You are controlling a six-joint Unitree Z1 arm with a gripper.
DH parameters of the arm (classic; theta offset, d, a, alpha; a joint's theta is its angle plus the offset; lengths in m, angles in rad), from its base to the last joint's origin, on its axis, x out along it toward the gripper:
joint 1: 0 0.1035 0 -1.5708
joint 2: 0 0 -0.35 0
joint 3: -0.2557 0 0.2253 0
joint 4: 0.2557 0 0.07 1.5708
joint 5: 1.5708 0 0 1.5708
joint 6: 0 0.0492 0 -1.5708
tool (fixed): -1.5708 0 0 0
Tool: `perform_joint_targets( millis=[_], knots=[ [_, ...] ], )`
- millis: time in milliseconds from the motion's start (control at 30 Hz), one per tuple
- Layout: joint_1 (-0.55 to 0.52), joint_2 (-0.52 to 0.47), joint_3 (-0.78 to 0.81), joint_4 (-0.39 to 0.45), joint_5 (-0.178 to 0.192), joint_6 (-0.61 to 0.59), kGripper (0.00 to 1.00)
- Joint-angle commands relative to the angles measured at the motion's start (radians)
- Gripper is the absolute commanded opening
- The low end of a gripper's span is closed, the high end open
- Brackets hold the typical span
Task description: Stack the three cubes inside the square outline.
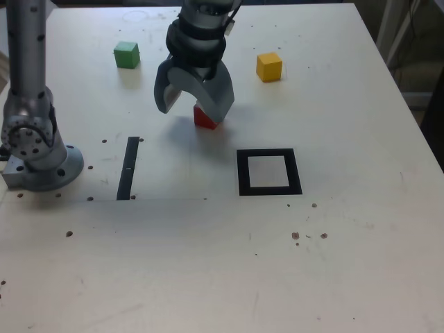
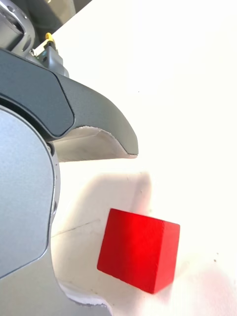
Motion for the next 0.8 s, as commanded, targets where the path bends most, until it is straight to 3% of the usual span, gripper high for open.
perform_joint_targets(
  millis=[0, 267, 600, 767],
  knots=[
    [-0.001, 0.016, -0.011, -0.004, 0.002, 0.010, 0.89],
    [-0.001, 0.038, -0.029, -0.018, 0.021, 0.024, 0.80],
    [0.001, 0.053, -0.027, -0.057, 0.015, 0.024, 0.54],
    [0.001, 0.048, -0.018, -0.089, 0.009, 0.024, 0.46]
  ],
)
